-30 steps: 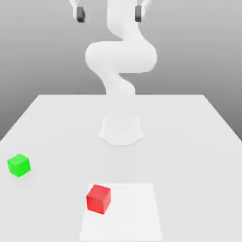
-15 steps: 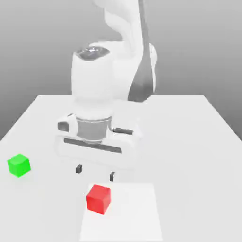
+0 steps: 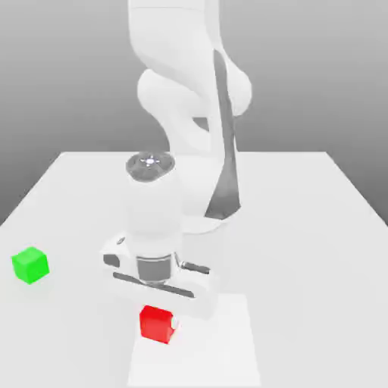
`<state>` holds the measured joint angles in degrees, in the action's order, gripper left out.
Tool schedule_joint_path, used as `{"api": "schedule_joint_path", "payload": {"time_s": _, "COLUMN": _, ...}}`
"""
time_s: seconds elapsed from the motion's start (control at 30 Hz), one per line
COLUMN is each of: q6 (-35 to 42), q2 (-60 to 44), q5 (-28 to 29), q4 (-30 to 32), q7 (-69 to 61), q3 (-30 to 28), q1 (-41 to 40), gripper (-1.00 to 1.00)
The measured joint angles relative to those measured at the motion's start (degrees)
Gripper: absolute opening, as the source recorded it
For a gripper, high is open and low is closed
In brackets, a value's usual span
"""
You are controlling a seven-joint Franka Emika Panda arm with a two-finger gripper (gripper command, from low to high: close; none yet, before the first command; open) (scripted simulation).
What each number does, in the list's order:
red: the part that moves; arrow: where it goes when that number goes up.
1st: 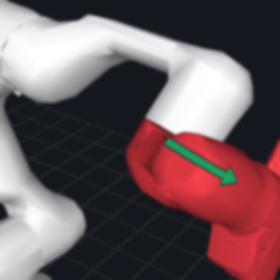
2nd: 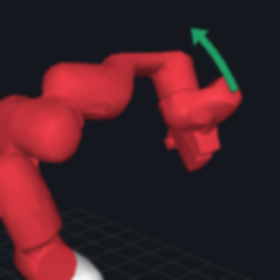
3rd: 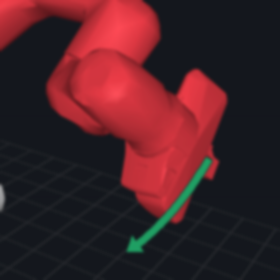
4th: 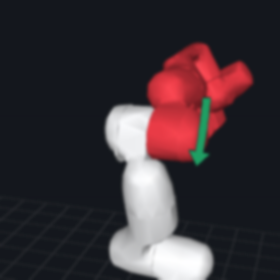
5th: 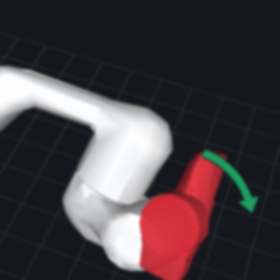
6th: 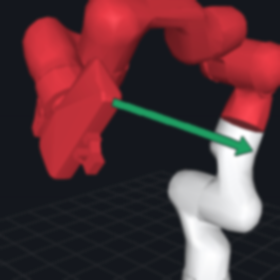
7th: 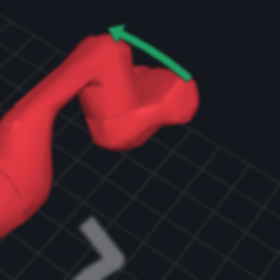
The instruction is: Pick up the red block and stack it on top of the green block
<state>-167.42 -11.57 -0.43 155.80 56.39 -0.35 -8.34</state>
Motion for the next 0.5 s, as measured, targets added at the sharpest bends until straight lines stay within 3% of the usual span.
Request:
{"api": "schedule_joint_path", "payload": {"time_s": 0.13, "q6": 6.8, "q2": 7.92, "q5": 0.35, "q4": 1.14, "q7": 0.24, "q3": -0.06, "q1": -0.17, "gripper": -1.0}}
{"api": "schedule_joint_path", "payload": {"time_s": 0.5, "q6": 13.36, "q2": 12.8, "q5": 1.61, "q4": -0.58, "q7": 6.08, "q3": -11.35, "q1": -23.85, "gripper": -1.0}}
